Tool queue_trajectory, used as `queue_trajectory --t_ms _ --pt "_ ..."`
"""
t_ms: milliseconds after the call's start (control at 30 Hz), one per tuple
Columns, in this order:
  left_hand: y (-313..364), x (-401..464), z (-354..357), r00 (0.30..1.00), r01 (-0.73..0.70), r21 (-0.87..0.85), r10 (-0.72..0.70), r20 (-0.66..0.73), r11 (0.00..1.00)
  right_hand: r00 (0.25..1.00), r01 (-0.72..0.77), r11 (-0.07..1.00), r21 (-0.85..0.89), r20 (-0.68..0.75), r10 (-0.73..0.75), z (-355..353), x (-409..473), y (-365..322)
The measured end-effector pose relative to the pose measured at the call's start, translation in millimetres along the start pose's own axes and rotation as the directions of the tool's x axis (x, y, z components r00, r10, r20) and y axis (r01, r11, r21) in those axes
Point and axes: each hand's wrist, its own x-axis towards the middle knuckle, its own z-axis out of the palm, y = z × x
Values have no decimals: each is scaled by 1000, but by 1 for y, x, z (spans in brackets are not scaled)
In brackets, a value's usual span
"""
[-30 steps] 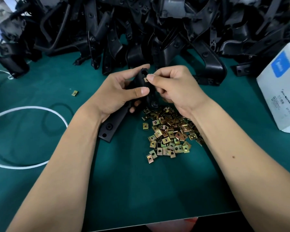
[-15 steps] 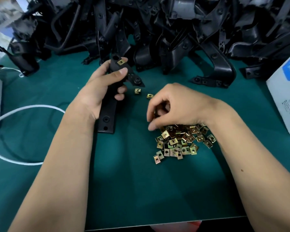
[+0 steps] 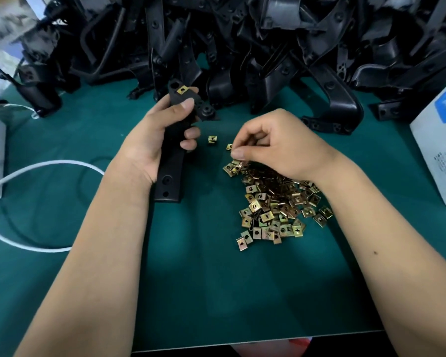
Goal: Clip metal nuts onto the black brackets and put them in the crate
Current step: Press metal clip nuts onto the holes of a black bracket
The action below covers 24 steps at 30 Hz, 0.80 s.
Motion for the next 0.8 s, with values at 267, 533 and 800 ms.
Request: queue_trajectory --t_ms 267,533,800 --pt "1 3 -2 1000 -7 -43 6 -15 999 1000 10 1000 -5 -27 -10 2 1 4" --pt "-1 -2 1 987 8 108 -25 161 994 976 -62 866 496 -152 156 7 6 3" --pt "-1 -6 10 980 -27 358 -46 193 933 950 -80 755 651 -180 256 6 3 -1"
